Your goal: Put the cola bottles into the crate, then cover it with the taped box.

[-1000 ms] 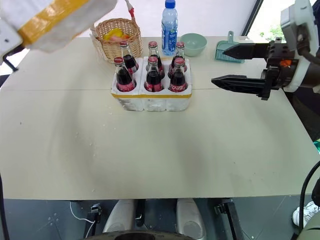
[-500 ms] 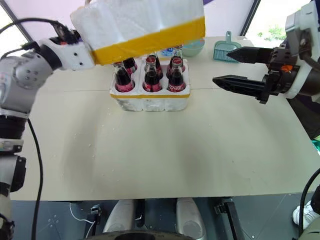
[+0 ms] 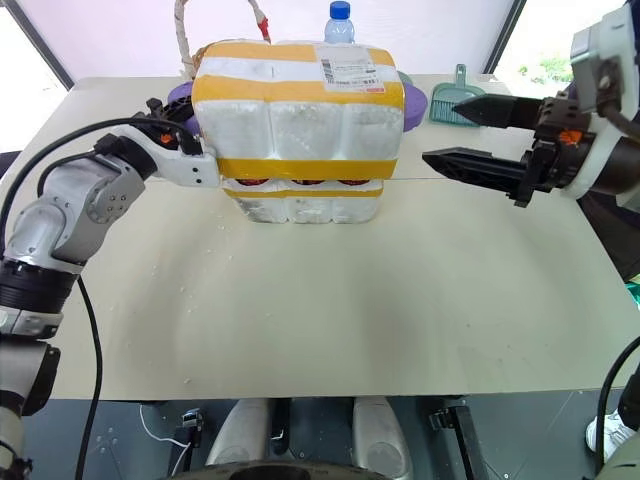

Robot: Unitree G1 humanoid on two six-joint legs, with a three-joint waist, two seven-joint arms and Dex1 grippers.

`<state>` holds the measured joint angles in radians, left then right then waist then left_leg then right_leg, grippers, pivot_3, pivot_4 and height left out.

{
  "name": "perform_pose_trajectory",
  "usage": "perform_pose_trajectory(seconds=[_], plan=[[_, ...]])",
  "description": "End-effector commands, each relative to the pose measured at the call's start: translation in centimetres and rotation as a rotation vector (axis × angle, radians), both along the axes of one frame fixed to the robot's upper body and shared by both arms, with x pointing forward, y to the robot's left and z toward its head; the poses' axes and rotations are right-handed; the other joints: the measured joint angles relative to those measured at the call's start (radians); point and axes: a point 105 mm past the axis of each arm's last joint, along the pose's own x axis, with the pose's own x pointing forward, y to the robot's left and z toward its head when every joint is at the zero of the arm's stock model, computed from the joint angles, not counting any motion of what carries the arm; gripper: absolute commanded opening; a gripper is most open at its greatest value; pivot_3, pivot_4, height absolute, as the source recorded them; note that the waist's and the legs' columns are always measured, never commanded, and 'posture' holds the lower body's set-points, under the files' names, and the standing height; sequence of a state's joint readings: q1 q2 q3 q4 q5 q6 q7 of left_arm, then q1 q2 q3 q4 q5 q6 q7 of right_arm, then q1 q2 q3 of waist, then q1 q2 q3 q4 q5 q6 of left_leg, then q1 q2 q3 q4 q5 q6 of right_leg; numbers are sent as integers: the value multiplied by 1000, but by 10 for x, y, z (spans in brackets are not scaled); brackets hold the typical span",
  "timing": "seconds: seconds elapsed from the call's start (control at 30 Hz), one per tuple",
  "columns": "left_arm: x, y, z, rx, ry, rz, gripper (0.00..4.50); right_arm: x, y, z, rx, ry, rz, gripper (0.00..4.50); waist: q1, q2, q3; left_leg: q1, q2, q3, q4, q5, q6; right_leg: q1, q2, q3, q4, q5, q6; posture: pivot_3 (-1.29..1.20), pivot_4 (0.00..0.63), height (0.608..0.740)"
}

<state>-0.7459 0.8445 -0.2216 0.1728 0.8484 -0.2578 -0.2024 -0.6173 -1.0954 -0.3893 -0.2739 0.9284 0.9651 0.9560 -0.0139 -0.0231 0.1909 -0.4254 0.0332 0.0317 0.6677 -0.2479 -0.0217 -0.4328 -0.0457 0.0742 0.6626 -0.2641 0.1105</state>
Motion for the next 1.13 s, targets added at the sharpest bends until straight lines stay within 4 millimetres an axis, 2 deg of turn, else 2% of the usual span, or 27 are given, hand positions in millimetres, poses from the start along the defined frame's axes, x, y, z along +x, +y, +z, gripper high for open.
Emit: perform_pose_trajectory(seconds=[0.03,0.17,0.23,0.33,0.4,0.43,0.53,0.63,0.7,0.73,0.77,0.83,0.9,0.97,1.13], plan=[[-11,-2,-1,28,-15,-57,1467,-5,-2,7,-36,-59,-6,4500,-2,0,0,0,0,0,0,0,0,0,0,0,0,0,0,0,150,740],[-22,9,-4,43,-27,-76,3379,-4,-4,3,-32,-50,-17,4500,-2,0,0,0,0,0,0,0,0,0,0,0,0,0,0,0,150,740],[-29,19,-5,51,-26,-77,3379,-5,-5,0,-31,-42,-18,4500,-3,0,0,0,1,0,0,0,0,0,0,0,0,0,0,0,150,740],[-43,33,-8,-31,12,-97,3379,-5,-7,-6,-31,-29,-29,4500,-2,0,0,1,1,0,0,0,0,0,0,0,0,0,0,0,150,740],[-52,33,-14,-78,68,-142,3379,-6,-9,-10,-30,-22,-33,4500,0,0,0,1,1,0,0,0,0,0,-1,0,0,0,0,0,150,740],[-57,33,-18,-154,126,-172,3379,-6,-10,-12,-32,-17,-37,4500,1,0,0,1,1,0,0,0,0,0,-1,0,0,0,0,0,150,740],[-76,32,-38,-403,403,-255,3379,-5,-14,-19,-51,-4,-55,4500,0,0,-1,1,1,1,0,0,0,1,-2,-1,0,0,0,0,150,740],[-89,52,-65,-754,839,-157,3379,-4,-18,-24,-61,7,-64,4500,-4,0,-1,1,2,1,0,0,0,1,-1,-1,0,0,0,0,150,740],[-96,55,-46,-1063,1000,-240,3379,-4,-20,-26,-62,12,-65,4500,-5,0,-1,2,3,1,0,0,0,1,0,-1,0,0,0,0,150,740],[-102,58,-27,-1205,1127,-322,3379,-2,-21,-28,-65,15,-68,4500,-4,0,0,3,3,1,0,0,0,1,1,-1,1,0,0,0,150,740],[-111,59,-11,-1269,1224,-404,3379,1,-22,-30,-68,18,-71,4500,-4,-2,0,2,3,0,0,0,0,1,1,-2,1,0,0,0,150,740],[-123,65,10,-1280,1351,-468,3379,5,-23,-30,-71,18,-75,4500,-7,-3,0,2,3,-2,1,0,0,2,2,-3,0,0,-1,0,150,740],[-126,71,16,-1263,1399,-444,3379,7,-23,-29,-72,15,-71,4500,-8,0,-1,3,1,-1,0,0,0,2,1,-3,-1,-1,0,0,150,740],[-125,76,22,-1255,1409,-418,3379,9,-23,-28,-74,11,-67,4500,-10,4,-1,6,0,1,-1,0,0,4,0,-1,-1,-2,1,0,150,740],[-120,84,33,-1197,1391,-384,3379,13,-22,-28,-94,1,-62,4500,-9,4,-1,6,1,0,-2,0,0,4,2,-1,0,-2,0,0,150,740]])
